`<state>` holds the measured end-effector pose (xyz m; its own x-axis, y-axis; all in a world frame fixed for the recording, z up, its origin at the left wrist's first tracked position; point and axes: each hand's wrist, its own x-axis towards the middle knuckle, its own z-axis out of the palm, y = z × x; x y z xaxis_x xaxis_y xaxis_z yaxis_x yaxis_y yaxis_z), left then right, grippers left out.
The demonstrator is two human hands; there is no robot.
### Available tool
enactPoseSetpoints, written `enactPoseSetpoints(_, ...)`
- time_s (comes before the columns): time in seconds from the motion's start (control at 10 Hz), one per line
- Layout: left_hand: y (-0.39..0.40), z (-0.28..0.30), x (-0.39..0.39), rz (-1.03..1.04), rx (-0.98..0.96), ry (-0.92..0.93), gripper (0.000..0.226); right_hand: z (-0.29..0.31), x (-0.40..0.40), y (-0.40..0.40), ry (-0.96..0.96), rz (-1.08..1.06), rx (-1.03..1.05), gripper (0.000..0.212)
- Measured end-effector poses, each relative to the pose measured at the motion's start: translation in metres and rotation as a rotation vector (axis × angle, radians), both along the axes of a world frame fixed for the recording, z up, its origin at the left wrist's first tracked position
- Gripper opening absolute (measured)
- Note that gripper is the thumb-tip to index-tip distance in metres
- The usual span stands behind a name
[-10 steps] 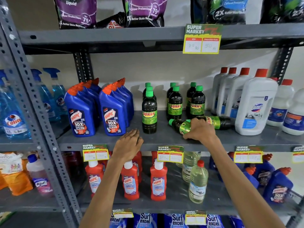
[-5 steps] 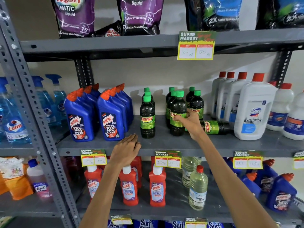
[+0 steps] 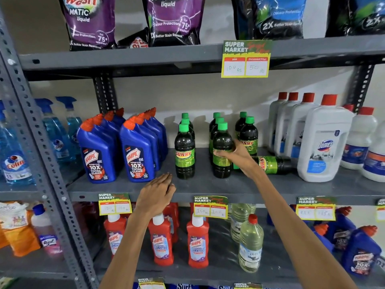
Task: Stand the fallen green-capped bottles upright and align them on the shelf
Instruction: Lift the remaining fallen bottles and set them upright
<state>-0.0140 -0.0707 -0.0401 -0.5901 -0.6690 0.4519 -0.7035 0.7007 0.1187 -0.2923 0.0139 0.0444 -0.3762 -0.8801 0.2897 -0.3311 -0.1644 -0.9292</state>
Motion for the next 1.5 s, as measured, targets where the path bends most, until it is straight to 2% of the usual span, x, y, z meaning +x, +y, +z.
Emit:
enactPoseSetpoints(0.1, 0.001, 0.001, -0.001, 0.009, -0.003, 0.011, 0.058, 0.011, 0.003, -0.002, -0.017, -0.137, -0.099, 0.076)
enactPoseSetpoints(0.2, 0.003, 0.003, -0.001, 0.009, 0.002, 0.021, 0.055, 0.017, 0.002, -0.007, -0.002, -0.219, -0.168, 0.065)
enactPoseSetpoints(0.3, 0.004, 0.003, -0.002, 0.010, -0.002, 0.024, 0.050, 0.014, -0.005, -0.011, -0.113, -0.138, -0.193, 0.048)
enactPoseSetpoints(0.5, 0.006, 0.004, -0.002, 0.026, 0.013, 0.040, 0.055, 0.012, -0.013, -0.015, -0.190, -0.026, -0.185, 0.040)
enactPoseSetpoints(0.6, 0.006, 0.003, -0.003, 0.034, 0.012, 0.055, 0.048, 0.013, -0.013, -0.013, -0.182, -0.011, -0.181, 0.040)
enactPoseSetpoints(1.1, 0.008, 0.004, -0.004, 0.044, 0.019, 0.064, 0.047, 0.013, -0.012, -0.004, -0.194, 0.025, -0.172, 0.041)
enactPoseSetpoints(1.2, 0.010, 0.004, -0.005, 0.044, 0.018, 0.067, 0.047, 0.014, -0.009, 0.000, -0.173, 0.012, -0.170, 0.047)
enactPoseSetpoints(1.3, 0.010, 0.004, -0.006, 0.044, 0.020, 0.069, 0.047, 0.012, -0.012, 0.006, -0.129, 0.027, -0.150, 0.056)
enactPoseSetpoints(1.4, 0.007, 0.003, -0.005, 0.049, 0.014, 0.062, 0.047, 0.015, -0.021, 0.024, 0.061, -0.002, -0.110, 0.064)
enactPoseSetpoints(1.5, 0.006, 0.002, -0.005, 0.053, 0.011, 0.063, 0.047, 0.018, -0.052, 0.043, 0.505, -0.167, -0.046, 0.058)
